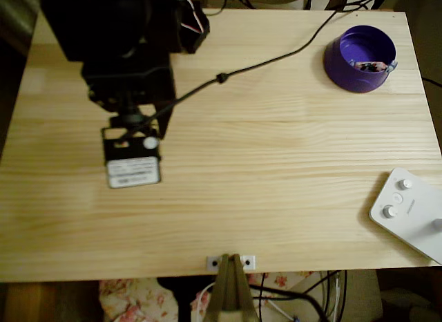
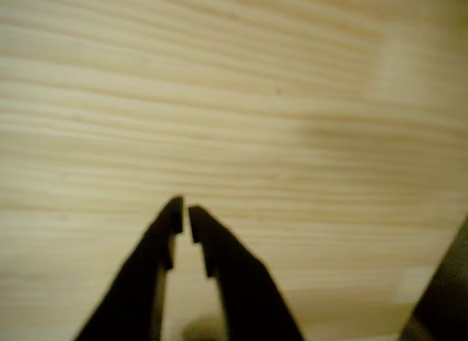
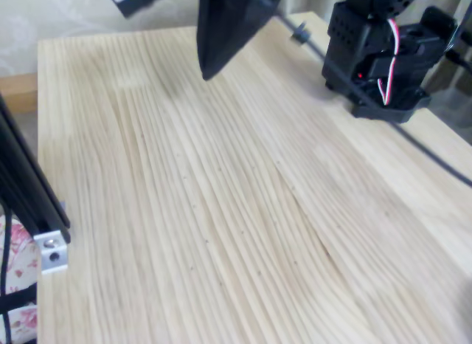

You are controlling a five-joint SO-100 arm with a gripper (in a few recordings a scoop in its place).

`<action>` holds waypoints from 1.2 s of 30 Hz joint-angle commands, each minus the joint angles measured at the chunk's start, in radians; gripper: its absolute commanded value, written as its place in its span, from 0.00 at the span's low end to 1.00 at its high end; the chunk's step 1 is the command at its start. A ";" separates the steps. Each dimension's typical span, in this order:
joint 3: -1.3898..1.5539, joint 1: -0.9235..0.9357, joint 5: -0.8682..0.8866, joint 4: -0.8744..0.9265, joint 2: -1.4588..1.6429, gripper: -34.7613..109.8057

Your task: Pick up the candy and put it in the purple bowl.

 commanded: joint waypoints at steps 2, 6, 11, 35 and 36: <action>0.091 0.067 0.037 -0.083 0.146 0.23; 0.198 0.071 0.051 -0.115 0.221 0.23; 0.318 0.069 0.063 -0.115 0.336 0.23; 0.727 0.048 0.147 -0.009 0.936 0.23; 0.739 0.048 0.147 0.020 0.989 0.23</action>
